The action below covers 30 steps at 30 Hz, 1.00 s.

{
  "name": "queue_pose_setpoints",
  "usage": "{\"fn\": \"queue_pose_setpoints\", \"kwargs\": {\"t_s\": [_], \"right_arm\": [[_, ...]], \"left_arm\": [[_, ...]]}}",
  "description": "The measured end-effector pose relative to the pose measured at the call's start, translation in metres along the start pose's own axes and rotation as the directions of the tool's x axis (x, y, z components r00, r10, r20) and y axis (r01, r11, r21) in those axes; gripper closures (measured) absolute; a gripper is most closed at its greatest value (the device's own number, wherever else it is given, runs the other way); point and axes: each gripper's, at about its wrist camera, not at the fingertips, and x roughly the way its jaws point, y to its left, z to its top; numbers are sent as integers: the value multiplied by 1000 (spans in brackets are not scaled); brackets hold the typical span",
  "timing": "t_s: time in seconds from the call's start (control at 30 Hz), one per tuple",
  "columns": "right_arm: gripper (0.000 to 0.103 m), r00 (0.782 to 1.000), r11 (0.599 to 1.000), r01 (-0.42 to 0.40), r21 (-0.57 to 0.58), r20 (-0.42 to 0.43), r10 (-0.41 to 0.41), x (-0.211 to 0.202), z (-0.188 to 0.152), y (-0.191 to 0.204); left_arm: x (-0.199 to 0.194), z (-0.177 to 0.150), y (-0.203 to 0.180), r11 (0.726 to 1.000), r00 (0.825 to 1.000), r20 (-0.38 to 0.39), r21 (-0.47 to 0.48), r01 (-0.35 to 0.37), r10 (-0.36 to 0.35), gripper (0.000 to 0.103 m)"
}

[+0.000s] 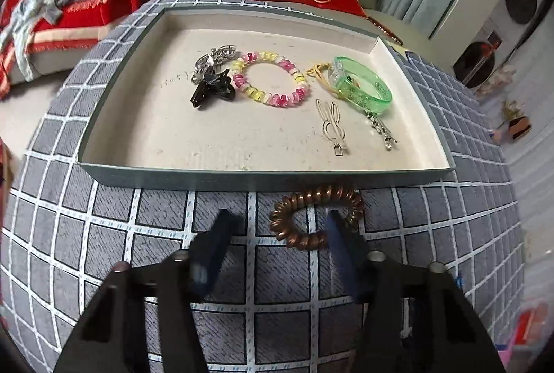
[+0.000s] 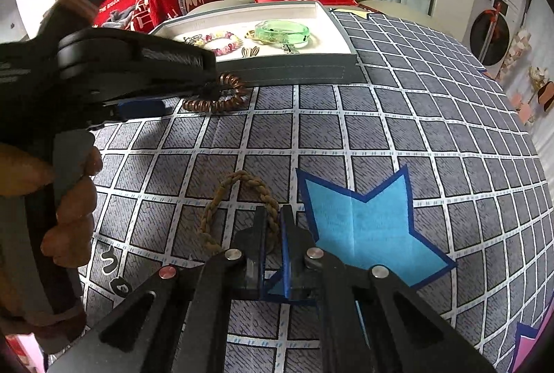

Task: Organize jewelry
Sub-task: 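Grasp the braided cord bracelet with the right tool while the left tool grasps the brown coiled hair tie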

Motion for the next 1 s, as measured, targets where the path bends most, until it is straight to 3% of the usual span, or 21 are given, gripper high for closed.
{"fn": "queue_pose_setpoints", "kwargs": {"t_s": [0.03, 0.07, 0.3, 0.57, 1.0], "right_arm": [[95, 1000, 1000, -1, 0, 0, 1, 0, 0, 0], [95, 1000, 1000, -2, 1, -1, 2, -1, 0, -1], [95, 1000, 999, -22, 39, -9, 22, -4, -2, -14], [95, 998, 993, -63, 99, -19, 65, -9, 3, -27], [94, 996, 993, -80, 86, -39, 84, -12, 13, -24]], "left_arm": [[1, 0, -1, 1000, 1000, -5, 7, 11, -11, 74], [2, -1, -3, 1000, 1000, -11, 24, 4, -3, 75], [-7, -12, 0, 991, 998, 2, 119, 61, -62, 77], [-30, -33, 7, 966, 996, 26, 248, 78, -87, 77], [-54, -45, 30, 952, 992, 70, 294, 82, -107, 77]]}}
